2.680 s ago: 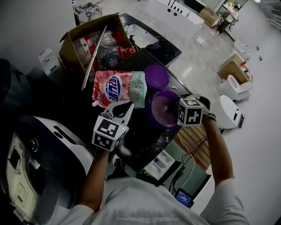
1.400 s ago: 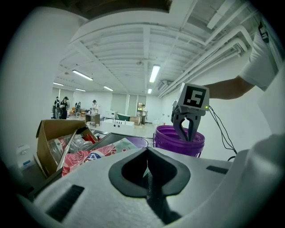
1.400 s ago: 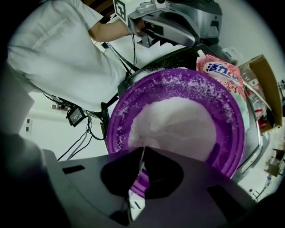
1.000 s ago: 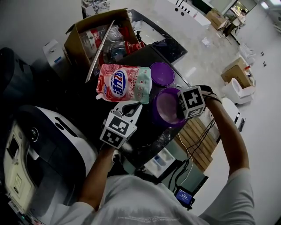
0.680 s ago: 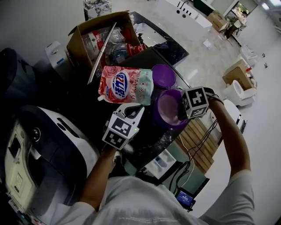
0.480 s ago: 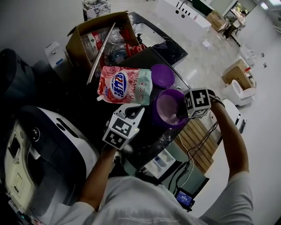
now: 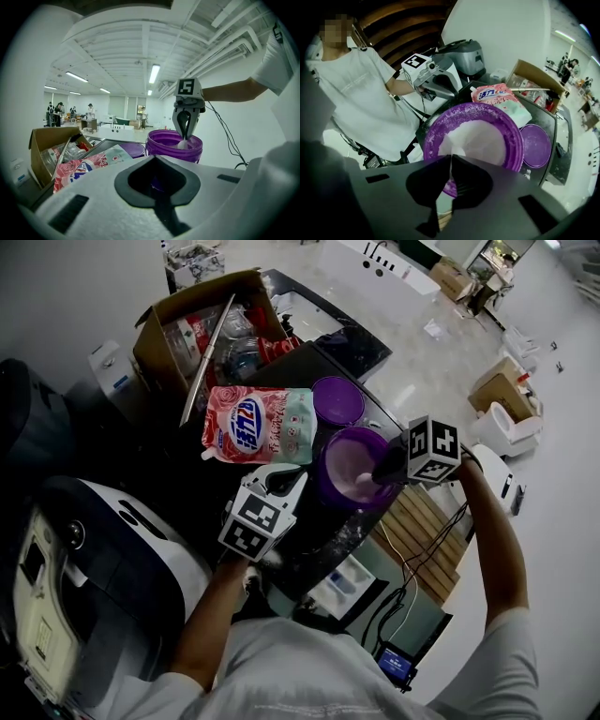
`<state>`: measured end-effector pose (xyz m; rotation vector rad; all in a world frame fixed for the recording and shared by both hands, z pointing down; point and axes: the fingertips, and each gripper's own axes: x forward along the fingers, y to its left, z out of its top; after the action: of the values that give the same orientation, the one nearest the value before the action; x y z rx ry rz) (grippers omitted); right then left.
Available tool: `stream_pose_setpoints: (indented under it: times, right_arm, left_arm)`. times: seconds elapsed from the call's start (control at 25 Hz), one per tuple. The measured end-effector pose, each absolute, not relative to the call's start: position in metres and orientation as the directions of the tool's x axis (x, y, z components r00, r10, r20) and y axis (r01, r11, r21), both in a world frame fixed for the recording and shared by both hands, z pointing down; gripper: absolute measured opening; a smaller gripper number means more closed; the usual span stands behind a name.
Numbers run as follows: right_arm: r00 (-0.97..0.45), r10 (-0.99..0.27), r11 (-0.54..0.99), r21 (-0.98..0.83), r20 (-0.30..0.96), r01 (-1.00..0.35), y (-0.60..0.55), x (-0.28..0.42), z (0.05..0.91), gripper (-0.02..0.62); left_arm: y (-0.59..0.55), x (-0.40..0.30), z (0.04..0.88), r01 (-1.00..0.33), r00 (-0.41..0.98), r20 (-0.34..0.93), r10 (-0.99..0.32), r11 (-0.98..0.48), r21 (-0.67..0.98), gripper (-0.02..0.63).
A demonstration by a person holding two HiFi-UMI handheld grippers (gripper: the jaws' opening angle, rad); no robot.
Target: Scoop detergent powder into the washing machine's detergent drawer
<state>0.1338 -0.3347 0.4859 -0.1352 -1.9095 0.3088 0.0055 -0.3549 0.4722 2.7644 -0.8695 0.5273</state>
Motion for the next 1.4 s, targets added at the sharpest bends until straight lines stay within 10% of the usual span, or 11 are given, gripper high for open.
stream_pose_setpoints:
  times: [0.64,1.4]
  right_arm:
    - [-0.703,-0.273,0.813,-0.233,0.656,-0.533,-0.345,0.146,0.456,0.012]
    - [-0.412,-0.873,0.236,-0.513,0.26,-0.825,-0.3,0.184,0.44,0.012]
  left_arm:
    - [-0.347,0.027,0.461,-0.539,0.806,0.355,-0.475,-0.836,0.104,0.009]
    - [-0.332,0.028,0.452,-0.477,0.838,0.343,-0.425,-0.875,0.08,0.009]
